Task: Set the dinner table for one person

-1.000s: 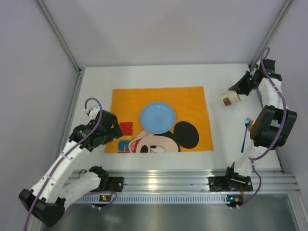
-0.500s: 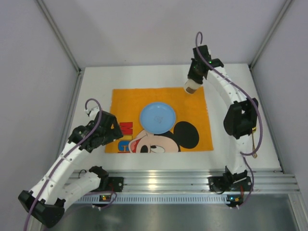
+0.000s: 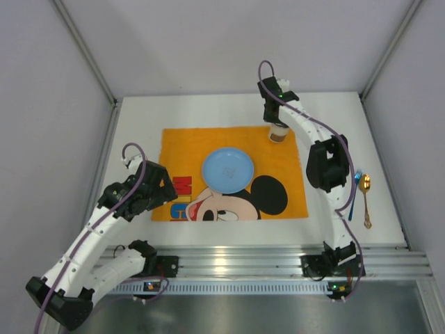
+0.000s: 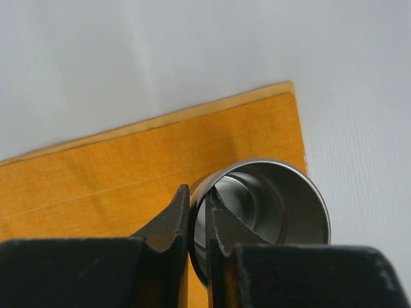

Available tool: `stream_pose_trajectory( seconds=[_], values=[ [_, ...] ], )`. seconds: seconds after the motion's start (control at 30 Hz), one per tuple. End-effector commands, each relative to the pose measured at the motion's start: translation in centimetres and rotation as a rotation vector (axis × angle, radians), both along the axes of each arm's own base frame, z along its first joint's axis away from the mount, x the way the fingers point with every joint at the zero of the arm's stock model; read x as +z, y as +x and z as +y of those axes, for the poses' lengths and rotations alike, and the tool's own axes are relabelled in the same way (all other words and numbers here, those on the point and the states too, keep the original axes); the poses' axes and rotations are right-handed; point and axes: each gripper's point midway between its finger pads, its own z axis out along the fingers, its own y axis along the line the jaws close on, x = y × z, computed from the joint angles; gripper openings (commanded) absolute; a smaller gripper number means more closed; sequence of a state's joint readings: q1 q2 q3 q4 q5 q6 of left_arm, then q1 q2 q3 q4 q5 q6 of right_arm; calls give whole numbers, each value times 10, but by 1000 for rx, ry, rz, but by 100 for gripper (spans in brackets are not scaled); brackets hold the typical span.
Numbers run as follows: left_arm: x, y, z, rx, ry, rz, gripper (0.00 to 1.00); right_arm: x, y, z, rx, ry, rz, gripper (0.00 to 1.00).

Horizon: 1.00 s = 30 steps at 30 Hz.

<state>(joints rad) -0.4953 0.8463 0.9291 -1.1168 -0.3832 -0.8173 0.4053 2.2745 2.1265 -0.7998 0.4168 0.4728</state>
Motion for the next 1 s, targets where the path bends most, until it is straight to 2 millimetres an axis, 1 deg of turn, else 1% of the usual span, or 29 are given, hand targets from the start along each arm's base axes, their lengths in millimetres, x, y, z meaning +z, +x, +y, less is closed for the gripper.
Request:
stream_pose_trajectory(
  seconds=[0.0,0.03,0.1,0.13,0.17,0.2,0.23,0.27,0.3,0.33,0.43,0.53,0.57,0.63,0.67,0.7,0.73,0.77,0.83,0.87,0.9,0.93,0.97],
  values=[
    [3,2,3,17,-1,-22,97,6,6,-5,-20,-71,-51,0],
    [2,1,3,15,-1,-20,97,0,5,-7,-22,-79,-40,0],
    [2,1,2,11,-1,-18,97,-9,4,-4,5,-78,-21,8],
    [2,1,2,11,-3,-19,97,-14,2,-2,19,-77,-6,14],
    [2,2,1,7,-4,-19,97,-17,1,2,39,-55,4,28],
    [2,2,0,6,-5,-17,97,-19,2,6,50,-41,-1,32],
    [1,2,1,6,-3,-15,97,-27,-3,7,60,-36,17,36],
    [1,2,0,5,-3,-12,97,-27,-5,13,80,-16,21,43],
    [1,2,0,4,-4,-12,97,-28,-5,15,85,-7,17,44],
    [0,2,0,5,-1,-9,97,-34,-9,15,84,-4,33,46],
    [0,2,1,4,0,-7,97,-33,-15,17,94,19,40,48],
    [1,2,0,1,-4,-12,97,-19,-19,17,98,30,20,57],
    [1,2,0,-1,-5,-14,97,-3,-19,16,98,36,-10,64],
    [1,2,0,0,-6,-14,97,15,-20,15,110,34,-39,77],
    [1,2,0,-2,-8,-16,97,33,-21,14,116,44,-67,95],
    [1,2,0,-3,-6,-13,97,41,-24,13,122,46,-76,100],
    [1,2,-1,-5,-6,-12,98,49,-26,14,131,48,-88,100],
    [1,1,0,-5,-6,-12,98,69,-31,12,135,56,-120,100],
    [2,2,-1,-8,-9,-15,98,86,-41,8,134,48,-132,100],
    [2,1,-1,-8,-10,-16,98,107,-48,5,135,54,-164,100],
    [2,1,-1,-9,-11,-19,98,115,-56,0,126,38,-158,100],
    [2,1,-1,-9,-12,-22,98,125,-61,-12,90,-10,-174,100],
    [3,1,-1,-9,-13,-23,98,144,-70,-24,64,-33,-202,100]
  ],
)
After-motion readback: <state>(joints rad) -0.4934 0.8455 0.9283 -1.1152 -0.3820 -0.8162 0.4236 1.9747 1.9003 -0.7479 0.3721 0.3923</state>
